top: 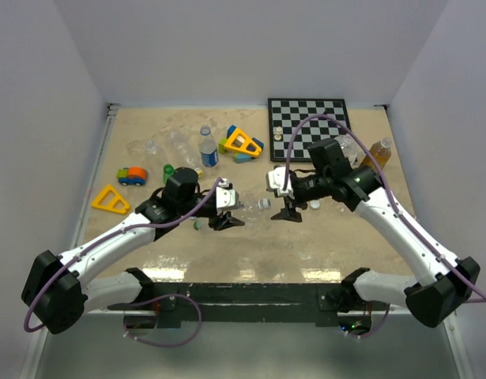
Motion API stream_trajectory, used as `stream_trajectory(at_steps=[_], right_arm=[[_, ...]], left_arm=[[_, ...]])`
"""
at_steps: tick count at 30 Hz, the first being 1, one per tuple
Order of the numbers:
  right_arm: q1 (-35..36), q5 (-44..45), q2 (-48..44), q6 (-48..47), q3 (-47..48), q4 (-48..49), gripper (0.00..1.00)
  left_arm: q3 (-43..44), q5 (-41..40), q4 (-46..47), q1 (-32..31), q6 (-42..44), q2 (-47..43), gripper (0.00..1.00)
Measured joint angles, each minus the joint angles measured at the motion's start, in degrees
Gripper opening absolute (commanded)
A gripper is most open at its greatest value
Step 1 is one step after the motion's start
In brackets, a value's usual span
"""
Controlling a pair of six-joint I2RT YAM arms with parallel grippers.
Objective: Unscrew the bottle caps
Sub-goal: Unscrew the bottle cap from the plastic bottle.
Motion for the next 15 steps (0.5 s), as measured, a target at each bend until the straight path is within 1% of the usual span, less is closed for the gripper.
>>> stream_trajectory(at_steps=[1,5,8,10,15], right_arm=[[-0.20,-0.04,-0.83,2.54,-0.02,0.24,0.98],[-1.60,0.04,-6.60,18.97,-2.86,5.49,0.98],[-1.60,-0.24,-8.31,29.38,-4.72,9.05,0.98],[-1.73,-0.90,-7.78,34.60,-6.01,11.69,0.98],[-2.64,-1.68,-4.57,41.57,-7.41,15.06,0.98]], left_arm=[[0.00,0.02,0.00,0.00,0.00,0.02,0.00],[0.00,0.20,0.00,0.00,-0.02,0.02,0.00],[0.00,0.22,0.00,0.00,-0.02,0.04,0.00],[0.00,0.22,0.00,0.00,-0.02,0.04,0.00],[-0.02,0.22,0.00,0.00,-0.02,0.04,0.00]])
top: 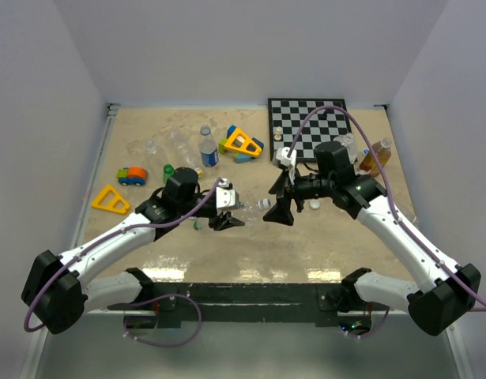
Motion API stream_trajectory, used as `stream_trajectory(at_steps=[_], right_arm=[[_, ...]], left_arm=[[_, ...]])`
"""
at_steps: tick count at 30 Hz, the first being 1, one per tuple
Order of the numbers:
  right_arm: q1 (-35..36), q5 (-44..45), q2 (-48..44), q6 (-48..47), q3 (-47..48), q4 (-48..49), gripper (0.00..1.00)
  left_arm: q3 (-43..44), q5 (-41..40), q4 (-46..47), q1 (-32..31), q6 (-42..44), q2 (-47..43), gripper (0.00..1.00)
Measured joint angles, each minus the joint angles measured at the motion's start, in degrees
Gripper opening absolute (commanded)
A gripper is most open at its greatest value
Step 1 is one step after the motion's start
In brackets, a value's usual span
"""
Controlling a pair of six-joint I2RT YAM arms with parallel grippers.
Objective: Unscrew the bottle caps
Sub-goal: Unscrew the bottle cap from the plastic bottle.
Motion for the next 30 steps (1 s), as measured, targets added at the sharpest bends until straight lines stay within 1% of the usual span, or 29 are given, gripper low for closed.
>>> stream_trajectory(at_steps=[3,6,8,14,18,25,27,30], right_arm=[[-0.37,-0.04,0.35,2.49,-1.14,1.68,0.97],[-0.66,-0.17,0.24,4.70,-2.34,3.32,0.92],[-0.72,-0.22,0.24,5.92,-3.02,4.20,0.85],[-1.14,-2.10,1.57,8.15,-3.30,5.27,0.57],[-1.90,-2.97,3.02,9.11,-3.30,5.64,0.43],[-2.91,-3.96,3.30,9.27,-3.32,5.66,0.06],[-2.95,-4.39,3.52,8.48,-3.30,5.35,0.00],[-2.95,-5.46,4.81,4.24,-2.10,2.99,0.00]], left_arm=[[0.02,0.00,0.02,0.00,0.00,0.00,0.00],[0.02,0.00,0.02,0.00,0.00,0.00,0.00],[0.00,0.00,0.02,0.00,0.00,0.00,0.00],[0.02,-0.02,0.02,0.00,0.00,0.00,0.00],[0.02,0.20,0.04,0.00,0.00,0.00,0.00],[0.02,1.01,0.17,0.00,0.00,0.00,0.00],[0.00,1.01,0.13,0.00,0.02,0.00,0.00],[0.00,1.03,-0.26,-0.07,0.02,0.02,0.00]])
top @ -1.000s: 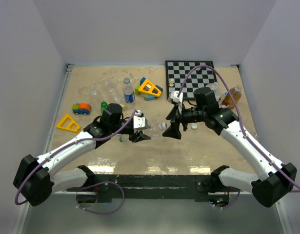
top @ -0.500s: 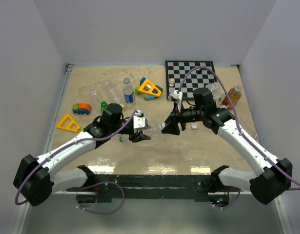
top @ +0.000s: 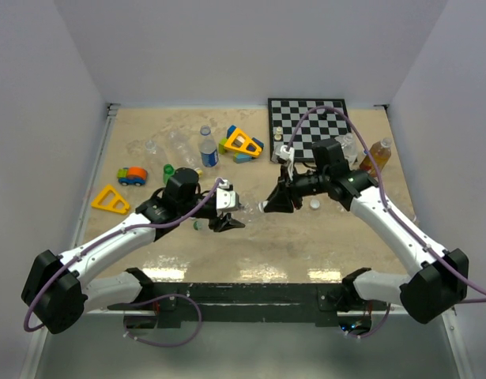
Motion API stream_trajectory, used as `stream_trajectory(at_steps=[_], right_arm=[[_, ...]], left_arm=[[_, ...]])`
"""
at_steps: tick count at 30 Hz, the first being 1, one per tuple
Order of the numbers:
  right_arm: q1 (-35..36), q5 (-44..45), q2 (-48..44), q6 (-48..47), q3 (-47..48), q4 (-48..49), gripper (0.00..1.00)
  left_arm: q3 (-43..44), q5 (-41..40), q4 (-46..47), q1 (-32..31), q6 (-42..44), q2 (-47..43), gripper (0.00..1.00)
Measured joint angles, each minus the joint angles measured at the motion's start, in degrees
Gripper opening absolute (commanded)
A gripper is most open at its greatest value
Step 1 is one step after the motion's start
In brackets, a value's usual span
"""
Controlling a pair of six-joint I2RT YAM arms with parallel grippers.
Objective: Unscrew the bottle caps
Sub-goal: Unscrew the bottle cap from the plastic bottle.
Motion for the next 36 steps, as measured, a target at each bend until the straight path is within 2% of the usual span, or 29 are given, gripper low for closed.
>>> stream_trajectory(at_steps=[2,5,9,12,16,21,24,26,29,35,36], right_arm=[[0.15,-0.92,2.38,-6.95,3.02,-4.52,0.00],[1.07,-1.14,8.44,-22.25,10.97,-15.47,0.00],[4.13,3.06,15.17,-37.90,19.52,-26.25,0.00],[8.63,10.60,14.12,-47.54,19.30,-26.91,0.00],[12.79,18.34,5.77,-60.94,14.49,-24.00,0.00],[13.18,19.96,3.41,-66.64,14.78,-23.34,0.02],[13.16,19.56,3.61,-67.49,14.69,-23.34,0.17],[13.11,19.15,3.58,-67.38,14.58,-23.34,0.40],[12.83,17.66,3.61,-65.75,14.53,-23.28,0.64],[10.38,9.33,3.72,-60.06,14.53,-22.69,0.98],[9.31,8.00,3.67,-58.84,14.53,-22.58,0.98]], left_arm=[[0.02,-0.17,-0.17,0.00,0.00,0.02,0.00],[0.00,-0.94,-0.22,0.04,-0.07,0.13,0.00],[0.00,-2.67,-1.75,0.42,-0.20,0.26,0.00],[-0.17,-3.06,-3.26,0.44,-0.22,0.42,0.00],[-0.35,-1.40,-1.49,0.33,-0.13,0.37,0.00],[-0.31,-1.51,1.66,0.22,0.00,-0.31,0.00],[-0.31,-1.77,1.55,0.24,0.00,-0.28,0.00],[-0.31,-1.75,1.44,0.24,0.00,-0.28,0.00],[-0.31,-1.53,1.49,0.24,0.02,-0.28,0.00],[-0.31,-1.29,1.44,0.11,0.02,-0.22,0.00],[-0.31,-1.29,1.44,0.11,0.02,-0.22,0.00]])
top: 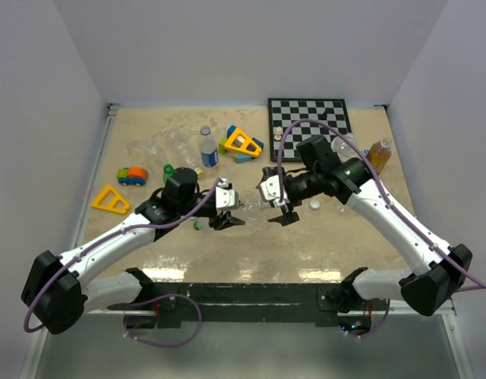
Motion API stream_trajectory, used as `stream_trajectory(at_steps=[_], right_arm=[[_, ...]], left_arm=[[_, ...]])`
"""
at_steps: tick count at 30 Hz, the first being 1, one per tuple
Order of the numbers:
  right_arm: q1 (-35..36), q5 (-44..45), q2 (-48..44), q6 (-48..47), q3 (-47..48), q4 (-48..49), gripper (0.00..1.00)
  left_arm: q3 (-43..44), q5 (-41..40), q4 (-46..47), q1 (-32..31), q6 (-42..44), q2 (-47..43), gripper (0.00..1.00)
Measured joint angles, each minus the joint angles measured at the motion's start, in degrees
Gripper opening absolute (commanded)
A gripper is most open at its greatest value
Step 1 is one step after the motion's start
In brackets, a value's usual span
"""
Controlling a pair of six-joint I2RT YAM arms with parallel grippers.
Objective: Unscrew the bottle caps
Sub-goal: Unscrew the bottle cap from the plastic bottle.
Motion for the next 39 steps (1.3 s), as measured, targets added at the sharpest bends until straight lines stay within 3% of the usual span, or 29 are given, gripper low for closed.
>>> stream_trajectory(at_steps=[4,10,15,24,33,36,39], right_arm=[[-4.52,-4.48,-2.01,6.64,-1.51,1.86,0.98],[-9.27,-10.05,-10.01,30.16,-9.16,11.72,0.96],[-9.09,-11.13,-9.11,45.68,-11.43,17.40,0.89],[-9.09,-8.83,-4.00,57.20,-12.85,20.87,0.81],[-9.09,-8.24,-3.50,59.10,-12.85,21.33,0.56],[-9.09,-8.24,-2.69,58.93,-12.85,21.05,0.42],[-9.18,-8.28,-1.64,57.99,-12.83,20.57,0.20]], left_arm=[[0.00,0.04,0.00,0.00,0.00,0.00,0.00],[0.00,0.24,0.00,-0.02,-0.02,0.00,0.00],[0.00,0.24,0.00,-0.02,-0.02,0.00,0.00],[0.00,0.24,0.00,-0.02,-0.02,0.00,0.00],[0.00,0.24,0.00,-0.04,0.00,0.00,0.00],[0.00,0.24,-0.02,-0.04,0.00,0.00,0.00],[0.00,0.59,-0.15,-0.04,0.02,-0.02,0.00]])
